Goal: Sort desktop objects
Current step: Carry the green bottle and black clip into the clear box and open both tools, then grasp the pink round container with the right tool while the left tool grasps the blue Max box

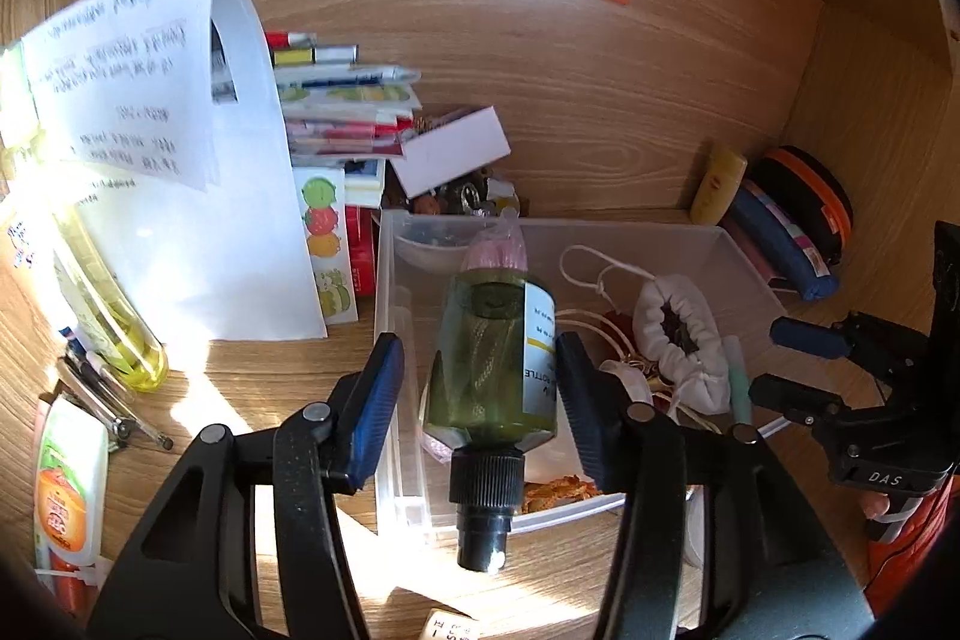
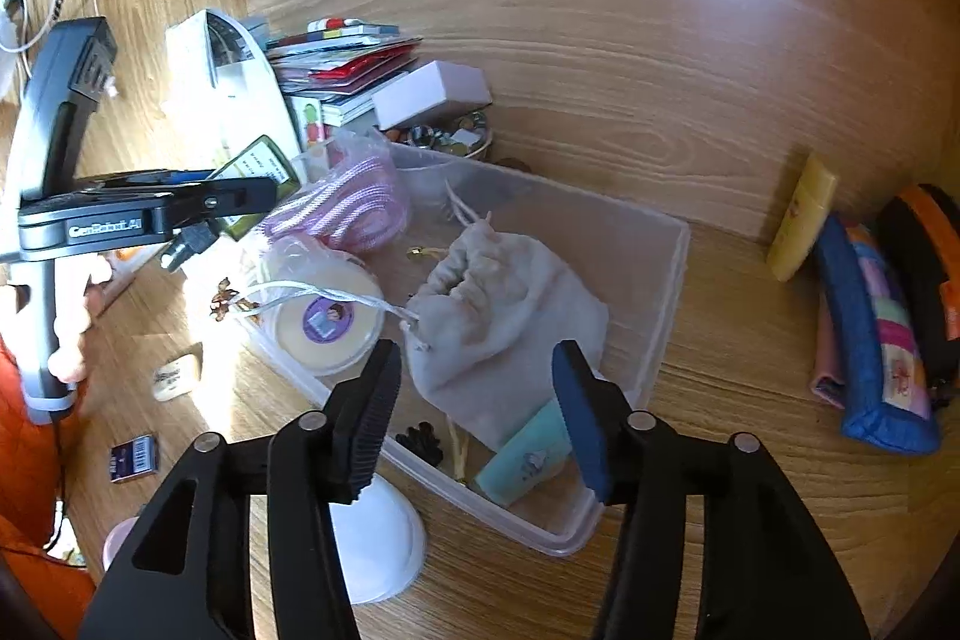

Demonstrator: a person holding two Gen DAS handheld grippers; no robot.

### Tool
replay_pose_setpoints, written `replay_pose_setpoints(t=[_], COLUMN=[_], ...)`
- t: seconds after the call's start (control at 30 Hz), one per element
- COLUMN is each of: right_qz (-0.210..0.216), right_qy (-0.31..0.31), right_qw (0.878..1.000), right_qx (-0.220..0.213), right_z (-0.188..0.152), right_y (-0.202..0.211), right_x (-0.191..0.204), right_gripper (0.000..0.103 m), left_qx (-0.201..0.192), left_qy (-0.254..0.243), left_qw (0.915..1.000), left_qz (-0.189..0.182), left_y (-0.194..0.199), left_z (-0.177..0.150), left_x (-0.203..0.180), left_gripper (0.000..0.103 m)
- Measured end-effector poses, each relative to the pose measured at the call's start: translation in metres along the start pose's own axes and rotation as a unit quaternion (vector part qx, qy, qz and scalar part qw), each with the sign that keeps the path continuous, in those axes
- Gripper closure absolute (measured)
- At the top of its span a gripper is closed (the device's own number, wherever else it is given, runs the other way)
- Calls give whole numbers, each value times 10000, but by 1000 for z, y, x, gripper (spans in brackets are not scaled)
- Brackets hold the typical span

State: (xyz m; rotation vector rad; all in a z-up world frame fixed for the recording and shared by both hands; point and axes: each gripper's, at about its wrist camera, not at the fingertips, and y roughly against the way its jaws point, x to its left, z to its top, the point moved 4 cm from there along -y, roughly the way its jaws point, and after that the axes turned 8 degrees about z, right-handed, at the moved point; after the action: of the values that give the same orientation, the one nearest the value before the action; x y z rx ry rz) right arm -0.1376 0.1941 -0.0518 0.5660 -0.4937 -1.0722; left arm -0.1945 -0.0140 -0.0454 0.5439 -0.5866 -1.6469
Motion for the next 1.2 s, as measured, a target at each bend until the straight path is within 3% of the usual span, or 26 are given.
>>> replay_pose_setpoints(t=[0.07,0.13,0.2,0.43,0.63,0.77,0.83,1.2], right_qz=[13,4,-43,-114,-108,-73,-47,180], right_qy=[0,19,59,56,-44,-93,-112,-106], right_qw=[10000,9998,9995,9992,9992,9992,9993,9996], right_qx=[-84,-202,-323,-380,-386,-383,-348,-205], right_z=[1,1,0,-8,-16,-23,-27,-56], right_y=[7,17,26,44,52,57,60,65], right_x=[3,7,10,15,17,22,26,58], right_gripper=[50,40,33,31,23,22,22,22], left_qx=[-91,-203,-251,-267,-392,-396,-411,-19], left_qy=[-11,-22,-54,-121,-220,-234,-235,-350], left_qw=[10000,9998,9997,9996,9990,9989,9988,9990], left_qz=[-9,25,27,-24,14,61,99,279], left_y=[5,11,15,28,49,60,66,80], left_z=[1,1,0,-4,-12,-19,-25,-72], left_x=[-1,-1,-3,-10,-13,-13,-11,-4], left_gripper=[44,38,38,37,29,14,14,8])
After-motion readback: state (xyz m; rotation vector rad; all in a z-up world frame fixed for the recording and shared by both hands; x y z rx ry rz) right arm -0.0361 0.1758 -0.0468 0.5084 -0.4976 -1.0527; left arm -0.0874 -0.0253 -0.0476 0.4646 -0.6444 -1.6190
